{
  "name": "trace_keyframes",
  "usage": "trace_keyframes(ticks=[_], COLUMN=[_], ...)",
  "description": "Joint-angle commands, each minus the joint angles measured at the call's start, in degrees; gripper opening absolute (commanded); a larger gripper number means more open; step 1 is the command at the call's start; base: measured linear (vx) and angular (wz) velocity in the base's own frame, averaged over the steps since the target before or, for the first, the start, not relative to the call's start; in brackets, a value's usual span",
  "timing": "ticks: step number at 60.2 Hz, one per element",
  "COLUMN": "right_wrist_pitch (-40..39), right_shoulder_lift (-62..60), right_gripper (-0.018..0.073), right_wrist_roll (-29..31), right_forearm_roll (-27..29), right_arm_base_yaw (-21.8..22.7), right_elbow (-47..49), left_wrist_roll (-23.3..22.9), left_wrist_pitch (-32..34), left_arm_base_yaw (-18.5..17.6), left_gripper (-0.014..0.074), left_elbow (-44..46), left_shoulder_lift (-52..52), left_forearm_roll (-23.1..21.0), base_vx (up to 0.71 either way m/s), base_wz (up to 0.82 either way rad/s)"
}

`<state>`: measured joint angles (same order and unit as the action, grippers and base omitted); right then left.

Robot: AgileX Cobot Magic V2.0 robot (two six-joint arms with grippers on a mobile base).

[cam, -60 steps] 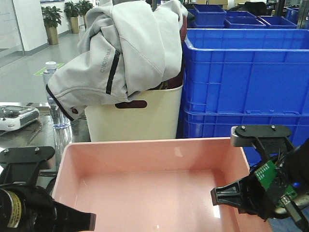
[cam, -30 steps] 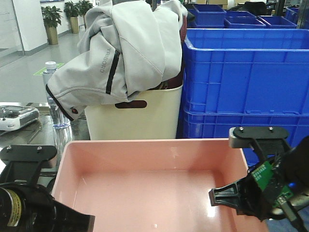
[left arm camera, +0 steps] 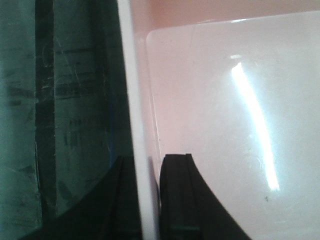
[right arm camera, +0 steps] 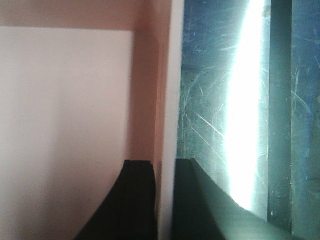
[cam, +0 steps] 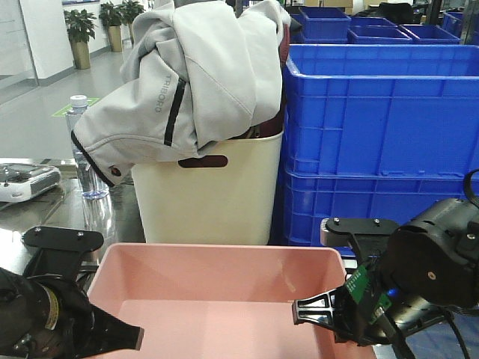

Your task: Grab pink bin and stack on right shelf

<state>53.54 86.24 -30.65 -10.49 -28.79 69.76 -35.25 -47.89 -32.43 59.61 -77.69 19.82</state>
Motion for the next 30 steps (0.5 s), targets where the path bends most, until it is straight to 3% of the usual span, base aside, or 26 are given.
trace_keyframes(ticks=[1, 7, 14, 25, 30], right_wrist_pitch=[-2.97, -4.04, -3.64, -6.37, -6.84], right_shoulder_lift=[-3.02, -5.68, -11.17, -24.37, -32.12], right_gripper=[0.0295, 0.0432, 0.055, 0.0585, 0.0585], right_wrist_roll=[1.39, 3.83, 8.47, 18.49, 19.79], right_forearm_roll=[-2.17, -1.41, -1.16, -1.19, -1.19], right_arm_base_yaw=[0.16, 0.15, 0.01, -3.28, -3.85], right_elbow=[1.73, 1.73, 1.67, -6.28, -12.44], left_wrist_roll=[3.57, 7.99, 19.25, 35.25, 39.15], left_wrist_pitch=[3.68, 3.1, -0.11, -1.6, -0.93], left_arm_base_yaw=[0.11, 0.11, -0.07, -0.07, -0.07], left_gripper=[0.0328, 0.0449, 0.0542, 0.0546, 0.0529], left_elbow=[1.85, 2.62, 4.83, 2.56, -1.5], left_shoulder_lift=[2.52, 4.85, 9.57, 21.27, 28.4], left_forearm_roll=[-0.21, -3.9, -9.81, -17.35, -19.82], base_vx=[0.0, 0.0, 0.0, 0.0, 0.0], base_wz=[0.0, 0.0, 0.0, 0.0, 0.0])
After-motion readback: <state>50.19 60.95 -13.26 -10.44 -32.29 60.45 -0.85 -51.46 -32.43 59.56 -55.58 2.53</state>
